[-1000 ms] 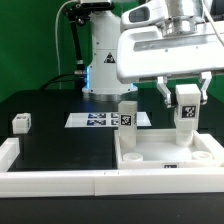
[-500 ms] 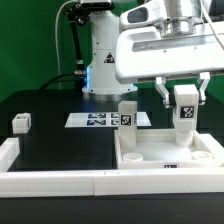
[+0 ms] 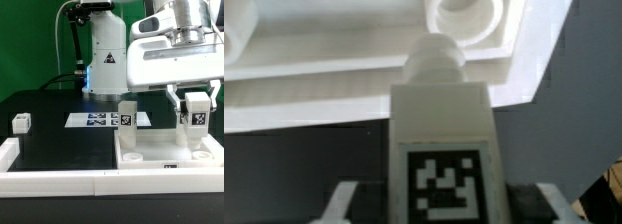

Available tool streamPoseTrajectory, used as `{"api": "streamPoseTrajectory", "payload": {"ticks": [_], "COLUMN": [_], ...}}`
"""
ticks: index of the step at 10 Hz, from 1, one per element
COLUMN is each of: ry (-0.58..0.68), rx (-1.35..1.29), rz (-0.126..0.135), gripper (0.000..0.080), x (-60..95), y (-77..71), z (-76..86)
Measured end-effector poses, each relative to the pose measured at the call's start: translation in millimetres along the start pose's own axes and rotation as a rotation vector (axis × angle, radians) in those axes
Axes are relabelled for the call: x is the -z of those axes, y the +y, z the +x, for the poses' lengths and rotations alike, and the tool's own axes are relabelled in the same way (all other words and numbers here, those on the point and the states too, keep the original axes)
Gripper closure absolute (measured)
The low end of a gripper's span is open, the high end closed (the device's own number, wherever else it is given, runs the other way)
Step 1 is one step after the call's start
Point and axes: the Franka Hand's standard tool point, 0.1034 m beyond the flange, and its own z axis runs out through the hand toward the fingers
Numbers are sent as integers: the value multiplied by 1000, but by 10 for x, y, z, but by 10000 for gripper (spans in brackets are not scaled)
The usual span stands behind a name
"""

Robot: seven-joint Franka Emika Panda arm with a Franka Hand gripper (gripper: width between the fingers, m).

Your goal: Assemble square table

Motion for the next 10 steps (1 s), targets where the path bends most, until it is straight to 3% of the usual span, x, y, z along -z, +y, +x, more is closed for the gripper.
{"api": "streamPoseTrajectory", "payload": {"ticks": [1,2,4,10], "ry": [48,-2,3,-13], "rx": [8,10,14,21], "rz": [-3,7,10,6], "gripper": [509,509,509,509], "x": [-1,-44,-49,-127], "y": [-30,-78,-114,-117], "z": [4,-88,-84,-200]}}
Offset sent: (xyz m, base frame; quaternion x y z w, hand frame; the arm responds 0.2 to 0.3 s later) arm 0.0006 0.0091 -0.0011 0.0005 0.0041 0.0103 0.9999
